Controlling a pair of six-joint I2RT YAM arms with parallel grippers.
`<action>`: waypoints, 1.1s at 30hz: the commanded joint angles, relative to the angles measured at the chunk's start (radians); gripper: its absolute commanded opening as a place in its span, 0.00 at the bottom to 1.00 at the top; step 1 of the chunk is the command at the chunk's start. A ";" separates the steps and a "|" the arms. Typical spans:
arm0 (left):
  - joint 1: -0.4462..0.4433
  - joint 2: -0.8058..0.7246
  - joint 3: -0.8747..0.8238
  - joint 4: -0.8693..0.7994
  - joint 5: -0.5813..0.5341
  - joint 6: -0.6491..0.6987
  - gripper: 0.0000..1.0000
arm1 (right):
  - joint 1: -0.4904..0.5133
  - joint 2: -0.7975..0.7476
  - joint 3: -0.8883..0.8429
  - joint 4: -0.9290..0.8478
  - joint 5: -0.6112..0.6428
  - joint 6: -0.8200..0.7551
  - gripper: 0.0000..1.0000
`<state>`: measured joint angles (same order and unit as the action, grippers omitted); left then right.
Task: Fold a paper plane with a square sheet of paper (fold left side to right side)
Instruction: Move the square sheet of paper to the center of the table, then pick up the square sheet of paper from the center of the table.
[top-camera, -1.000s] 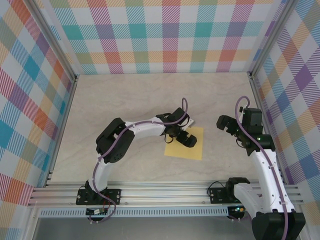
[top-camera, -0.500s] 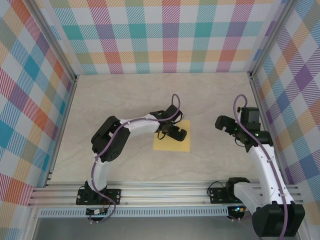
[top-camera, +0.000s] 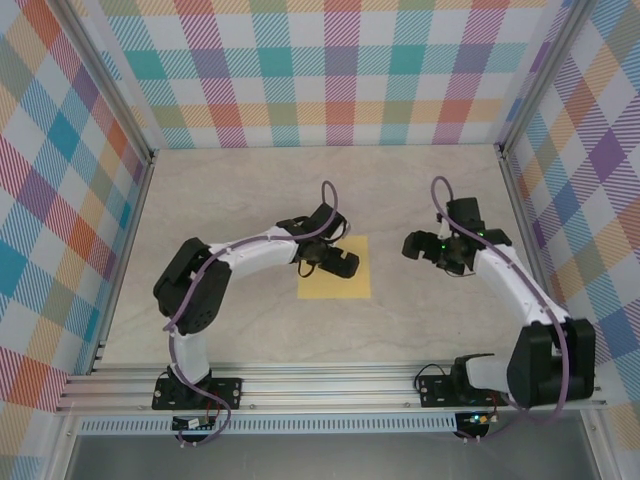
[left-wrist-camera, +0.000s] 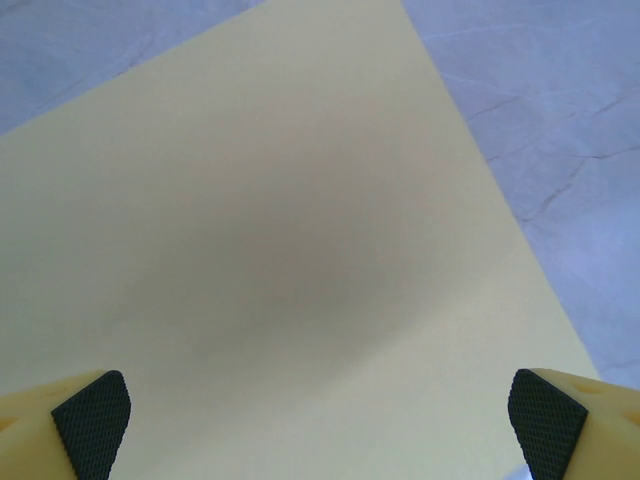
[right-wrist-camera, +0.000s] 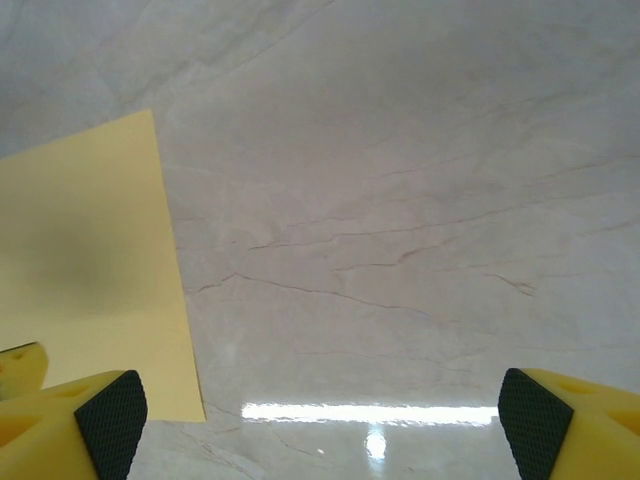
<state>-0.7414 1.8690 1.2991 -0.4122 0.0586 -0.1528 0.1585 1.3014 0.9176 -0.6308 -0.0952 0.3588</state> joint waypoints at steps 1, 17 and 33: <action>0.042 -0.096 -0.082 0.016 0.063 -0.050 1.00 | 0.091 0.122 0.099 0.036 0.022 -0.002 0.93; 0.053 -0.144 -0.333 0.163 0.117 -0.214 1.00 | 0.315 0.662 0.502 0.010 0.086 0.035 0.99; 0.053 -0.123 -0.337 0.158 0.105 -0.217 1.00 | 0.402 0.719 0.471 -0.034 -0.076 0.040 0.84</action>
<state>-0.6910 1.7267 0.9768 -0.2512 0.1669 -0.3523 0.5182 2.0201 1.4170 -0.6121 -0.0540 0.3882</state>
